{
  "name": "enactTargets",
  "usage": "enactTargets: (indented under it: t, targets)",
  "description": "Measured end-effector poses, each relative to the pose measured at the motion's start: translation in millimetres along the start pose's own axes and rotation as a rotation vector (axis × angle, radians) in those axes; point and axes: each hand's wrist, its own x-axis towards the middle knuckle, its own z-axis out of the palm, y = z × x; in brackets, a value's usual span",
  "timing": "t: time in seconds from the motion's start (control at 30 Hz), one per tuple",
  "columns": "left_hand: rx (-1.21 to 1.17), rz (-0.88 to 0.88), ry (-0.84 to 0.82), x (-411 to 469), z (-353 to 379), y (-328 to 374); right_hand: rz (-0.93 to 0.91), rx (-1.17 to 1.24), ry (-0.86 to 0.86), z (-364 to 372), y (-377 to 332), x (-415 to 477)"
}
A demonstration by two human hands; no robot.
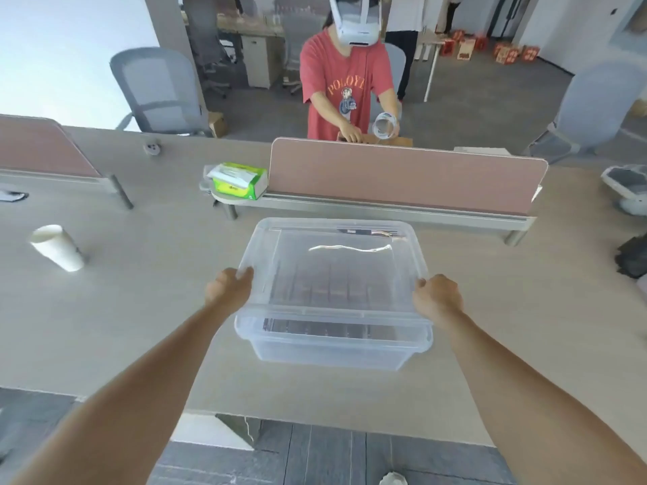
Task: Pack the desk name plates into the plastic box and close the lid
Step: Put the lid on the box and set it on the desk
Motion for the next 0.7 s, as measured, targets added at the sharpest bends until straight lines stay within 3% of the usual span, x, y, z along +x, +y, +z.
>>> enactTargets:
  t: [0.2,0.43,0.7]
  targets:
    - [-0.015,-0.034,-0.011,-1.7,1.1,-36.8,0.029,-0.067,-0.018,25.3,-8.9,-21.2]
    - [0.02,-0.002,-0.061,1.8,18.4,-40.7,-0.007,-0.186,0.021,27.9,-6.0,-21.6]
    - [0.06,0.039,-0.021,7.0,33.1,-31.7,0.055,-0.184,-0.049,28.5,10.2,-11.4]
